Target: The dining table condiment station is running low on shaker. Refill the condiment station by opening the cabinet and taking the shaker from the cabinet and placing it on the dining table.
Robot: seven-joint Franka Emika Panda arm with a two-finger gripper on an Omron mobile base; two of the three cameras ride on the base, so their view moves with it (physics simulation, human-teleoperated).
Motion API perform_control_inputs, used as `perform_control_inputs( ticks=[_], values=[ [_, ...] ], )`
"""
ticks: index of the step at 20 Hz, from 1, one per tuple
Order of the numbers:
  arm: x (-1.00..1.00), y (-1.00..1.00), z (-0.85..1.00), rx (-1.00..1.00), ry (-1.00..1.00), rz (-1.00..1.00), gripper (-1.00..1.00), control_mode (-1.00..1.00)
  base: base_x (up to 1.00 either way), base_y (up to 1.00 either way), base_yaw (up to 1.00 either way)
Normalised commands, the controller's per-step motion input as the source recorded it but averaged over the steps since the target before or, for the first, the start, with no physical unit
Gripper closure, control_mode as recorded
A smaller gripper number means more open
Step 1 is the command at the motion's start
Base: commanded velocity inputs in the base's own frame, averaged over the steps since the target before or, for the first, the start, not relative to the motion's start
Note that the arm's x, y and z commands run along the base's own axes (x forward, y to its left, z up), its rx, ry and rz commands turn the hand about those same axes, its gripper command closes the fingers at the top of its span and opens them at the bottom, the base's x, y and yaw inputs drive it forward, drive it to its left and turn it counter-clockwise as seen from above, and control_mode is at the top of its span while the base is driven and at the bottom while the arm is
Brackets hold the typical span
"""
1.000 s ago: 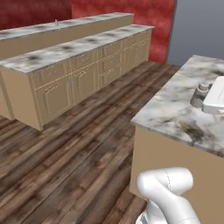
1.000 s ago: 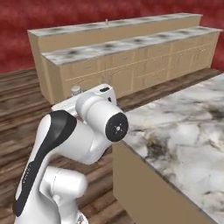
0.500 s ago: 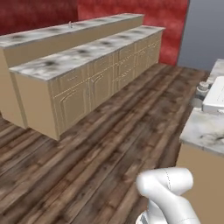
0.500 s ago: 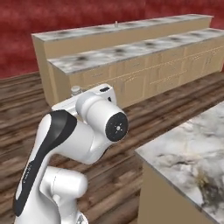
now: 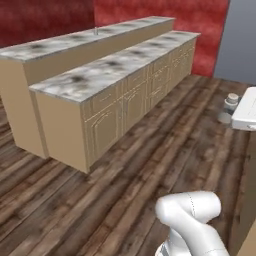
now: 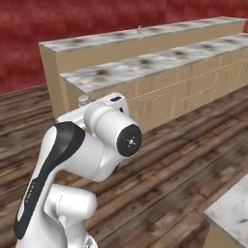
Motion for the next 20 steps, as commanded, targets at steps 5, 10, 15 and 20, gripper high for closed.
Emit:
perform_control_inputs(
  ticks=[5, 10, 15, 20],
  values=[
    [0.0, 0.0, 0.0, 0.0, 0.0, 0.0, 1.0, 1.0, 0.91, 1.0, -0.07],
    [0.0, 0.0, 0.0, 0.0, 0.0, 0.0, 1.0, 1.0, 0.93, 1.0, -0.07],
    [0.0, 0.0, 0.0, 0.0, 0.0, 0.0, 1.0, 1.0, 0.95, 1.0, -0.07],
    [0.0, 0.0, 0.0, 0.0, 0.0, 0.0, 1.0, 1.0, 0.97, 1.0, -0.07]
  ],
)
